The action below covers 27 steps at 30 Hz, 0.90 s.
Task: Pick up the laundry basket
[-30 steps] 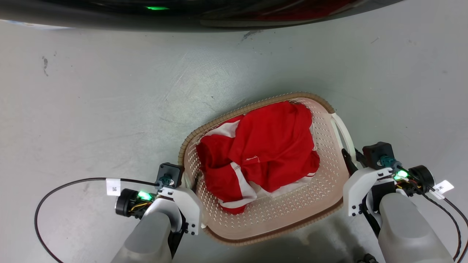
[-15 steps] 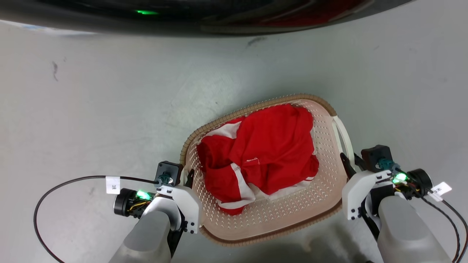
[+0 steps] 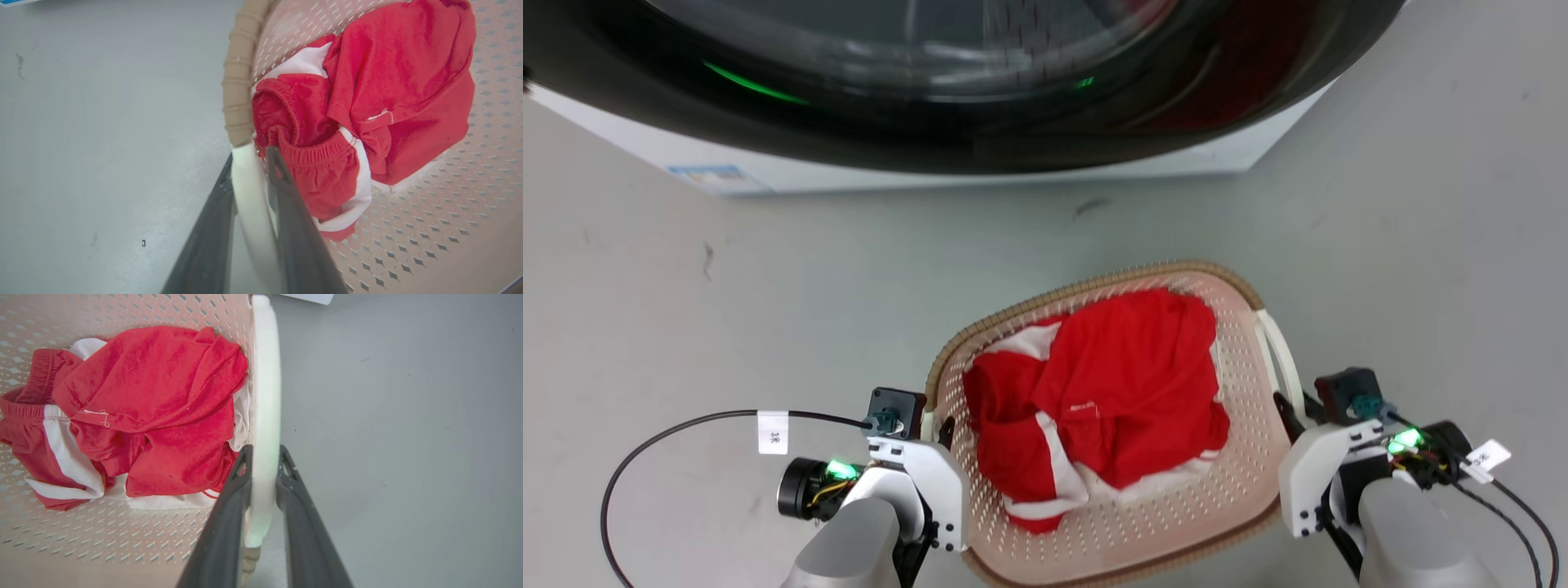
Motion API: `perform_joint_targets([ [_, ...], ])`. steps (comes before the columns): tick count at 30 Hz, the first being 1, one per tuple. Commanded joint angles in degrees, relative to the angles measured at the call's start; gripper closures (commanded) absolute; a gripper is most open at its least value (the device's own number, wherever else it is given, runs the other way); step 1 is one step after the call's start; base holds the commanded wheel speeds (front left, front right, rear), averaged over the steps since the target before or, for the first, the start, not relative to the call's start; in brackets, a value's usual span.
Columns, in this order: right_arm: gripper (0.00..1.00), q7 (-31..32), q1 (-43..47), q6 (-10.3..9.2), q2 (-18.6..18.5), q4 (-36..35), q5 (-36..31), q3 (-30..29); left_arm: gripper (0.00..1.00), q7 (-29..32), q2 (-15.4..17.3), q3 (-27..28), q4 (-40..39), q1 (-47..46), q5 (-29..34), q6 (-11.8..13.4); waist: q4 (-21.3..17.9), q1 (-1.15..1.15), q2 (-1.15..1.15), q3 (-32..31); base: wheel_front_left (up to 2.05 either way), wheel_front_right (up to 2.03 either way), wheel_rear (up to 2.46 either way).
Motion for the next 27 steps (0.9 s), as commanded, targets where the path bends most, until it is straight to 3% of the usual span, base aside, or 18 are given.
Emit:
perform_joint_targets([
  [1, 1.00, -0.14, 0.67, -0.08, 0.05, 0.70, 0.52, 0.84, 1.00, 0.51, -0.65, -1.05, 0.16, 0.76, -0.74, -1.20, 0.00, 0.00, 0.00, -3.88, 0.00, 0.00, 0.00],
  [15, 1.00, 0.14, 2.92, -0.07, 0.07, 7.04, -0.37, 4.58, 1.00, 8.09, -0.66, -4.88, 1.65, 3.45, -6.82, -1.27, -0.56, 0.00, 0.00, -16.76, 0.00, 0.00, 0.00],
  [27, 1.00, 7.00, 3.73, -0.07, 0.00, 8.94, 0.97, 8.74, 1.00, 17.59, 0.46, -10.55, -0.44, 5.03, -12.91, -1.29, -0.55, 0.00, 0.00, -26.01, 0.00, 0.00, 0.00],
])
